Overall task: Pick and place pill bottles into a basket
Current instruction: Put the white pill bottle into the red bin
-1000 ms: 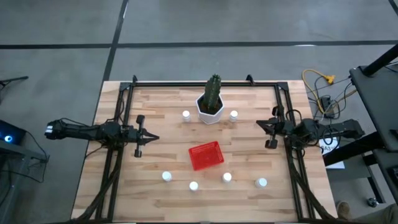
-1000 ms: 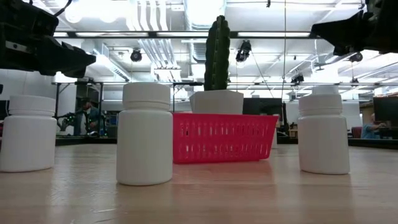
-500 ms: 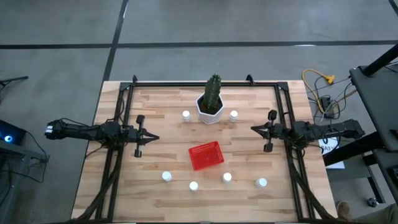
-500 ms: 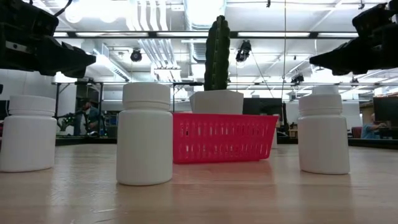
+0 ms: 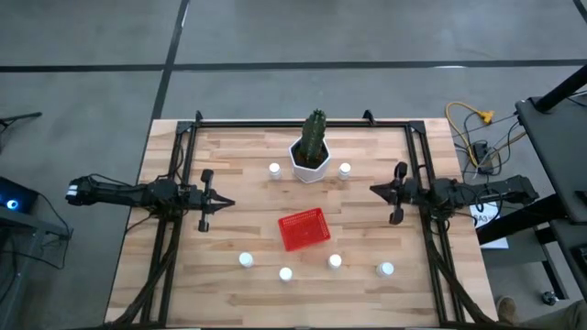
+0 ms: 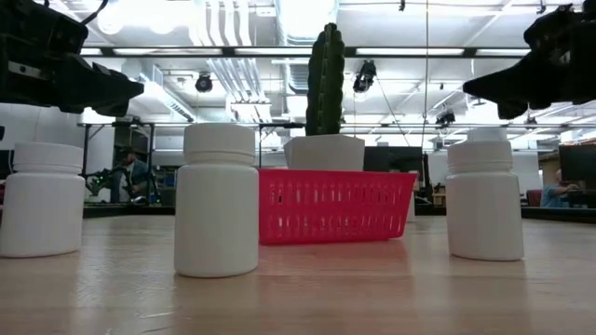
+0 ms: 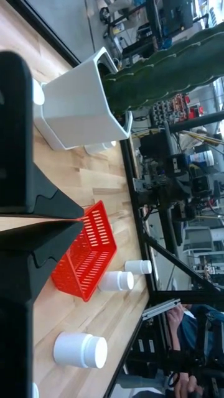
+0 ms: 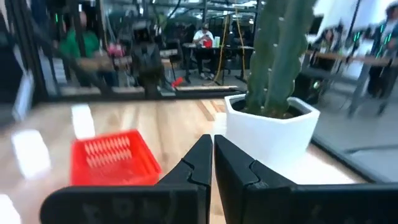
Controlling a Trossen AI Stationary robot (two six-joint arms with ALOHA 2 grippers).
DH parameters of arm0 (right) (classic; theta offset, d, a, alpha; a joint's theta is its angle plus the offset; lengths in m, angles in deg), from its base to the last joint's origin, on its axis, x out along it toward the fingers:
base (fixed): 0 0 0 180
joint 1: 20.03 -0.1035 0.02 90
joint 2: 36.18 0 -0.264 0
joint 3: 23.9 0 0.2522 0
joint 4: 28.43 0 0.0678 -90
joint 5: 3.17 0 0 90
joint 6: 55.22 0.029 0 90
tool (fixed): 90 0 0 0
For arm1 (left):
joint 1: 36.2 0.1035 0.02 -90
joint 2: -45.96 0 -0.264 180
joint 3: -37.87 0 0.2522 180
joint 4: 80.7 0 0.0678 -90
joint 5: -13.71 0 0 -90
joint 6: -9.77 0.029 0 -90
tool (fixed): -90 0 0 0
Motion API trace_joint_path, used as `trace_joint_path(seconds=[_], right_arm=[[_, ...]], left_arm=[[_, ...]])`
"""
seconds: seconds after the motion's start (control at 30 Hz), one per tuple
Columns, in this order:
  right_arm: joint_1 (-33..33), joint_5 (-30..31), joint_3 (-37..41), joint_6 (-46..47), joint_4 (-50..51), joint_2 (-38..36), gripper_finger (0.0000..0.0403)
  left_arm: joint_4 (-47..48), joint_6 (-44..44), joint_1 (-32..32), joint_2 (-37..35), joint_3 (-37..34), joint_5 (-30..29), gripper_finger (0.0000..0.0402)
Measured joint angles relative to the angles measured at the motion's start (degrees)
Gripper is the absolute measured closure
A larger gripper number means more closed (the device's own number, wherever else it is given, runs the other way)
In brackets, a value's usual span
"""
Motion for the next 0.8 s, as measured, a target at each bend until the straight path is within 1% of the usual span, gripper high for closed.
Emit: trace_joint_path(seconds=[0.07, 0.13, 0.23, 0.33, 0.4, 0.8], right_arm=[[0.0, -1.4, 0.0, 3.4, 0.0, 0.0, 0.0394], [0.0, -5.1, 0.0, 5.0, 0.0, 0.0, 0.0394], [0.0, -14.3, 0.0, 5.2, 0.0, 0.0, 0.0394], [0.0, -24.7, 0.0, 2.8, -0.1, 0.0, 0.0394], [0.0, -28.5, 0.0, 1.1, -0.1, 0.0, 0.0394], [0.0, -28.4, 0.0, 1.4, -0.1, 0.0, 0.0394]], left_arm=[[0.0, 0.0, 0.0, 0.0, 0.0, 0.0, 0.0402], [0.0, 0.0, 0.0, 0.0, 0.0, 0.0, 0.0402], [0.0, 0.0, 0.0, 0.0, 0.0, 0.0, 0.0402], [0.0, 0.0, 0.0, 0.0, 0.0, 0.0, 0.0402], [0.0, 0.0, 0.0, 0.0, 0.0, 0.0, 0.0402], [0.0, 0.0, 0.0, 0.0, 0.0, 0.0, 0.0402]])
